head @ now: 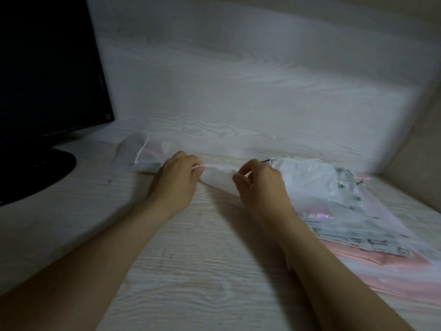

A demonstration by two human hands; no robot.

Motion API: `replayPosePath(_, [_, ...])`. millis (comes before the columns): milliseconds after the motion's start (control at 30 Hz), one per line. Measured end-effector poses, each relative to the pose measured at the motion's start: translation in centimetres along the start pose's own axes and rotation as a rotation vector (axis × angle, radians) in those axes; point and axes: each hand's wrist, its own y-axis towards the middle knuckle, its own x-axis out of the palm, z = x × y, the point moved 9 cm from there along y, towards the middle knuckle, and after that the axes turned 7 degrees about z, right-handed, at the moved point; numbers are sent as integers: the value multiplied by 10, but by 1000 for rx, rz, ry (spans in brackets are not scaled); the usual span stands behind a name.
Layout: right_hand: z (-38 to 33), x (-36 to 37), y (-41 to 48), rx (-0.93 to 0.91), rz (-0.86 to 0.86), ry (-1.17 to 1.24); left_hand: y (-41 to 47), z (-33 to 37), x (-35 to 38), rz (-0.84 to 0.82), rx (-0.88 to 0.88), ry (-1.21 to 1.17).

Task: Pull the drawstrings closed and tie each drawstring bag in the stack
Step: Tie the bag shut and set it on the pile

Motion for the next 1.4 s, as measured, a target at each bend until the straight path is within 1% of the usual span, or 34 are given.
replayPosePath(67, [5,-1,-1,32,-23,-9,2,-5,-11,65,-63,4])
replayPosePath(167, [1,1,-2,6,-69,8,1,-12,-16,91,-162,-17])
replayPosePath(267, [-8,4,-5,-36,-95,42,-1,-13,-10,58,-165,-37])
replayPosePath(400, [-16,2,-6,-89,-99,84,-3,-17,-2,29,-248,-130])
replayPosePath(500, [-16,2,-6,-95,-88,40,-3,-19,4,15,-306,-183])
replayPosePath(633, [-10,8,-4,-72,-127,0,-6,-18,10,-31,-378,-254])
replayPosePath(767, [-10,14,-6,-82,-144,-36,-6,-13,7,-39,-368,-185])
replayPosePath(967, [-10,11,-7,-63,-144,-33,-8,-11,-3,29,-315,-30])
replayPosePath(1067, [-7,3,-7,82,-101,90,-8,-14,-3,34,-343,-30])
replayPosePath(1167, [1,-1,-4,266,-37,287,-8,-17,-2,27,-414,-154])
replayPosePath(1233, [11,0,-7,433,-10,482,-7,-21,0,29,-461,-252])
replayPosePath(1300, [20,2,-13,614,-4,733,-6,-27,-2,69,-502,-316])
replayPosePath(1333, [23,3,-15,676,-1,839,-6,-31,-3,96,-528,-347])
replayPosePath(1400, [23,2,-17,722,-1,973,-8,-40,-2,141,-615,-439])
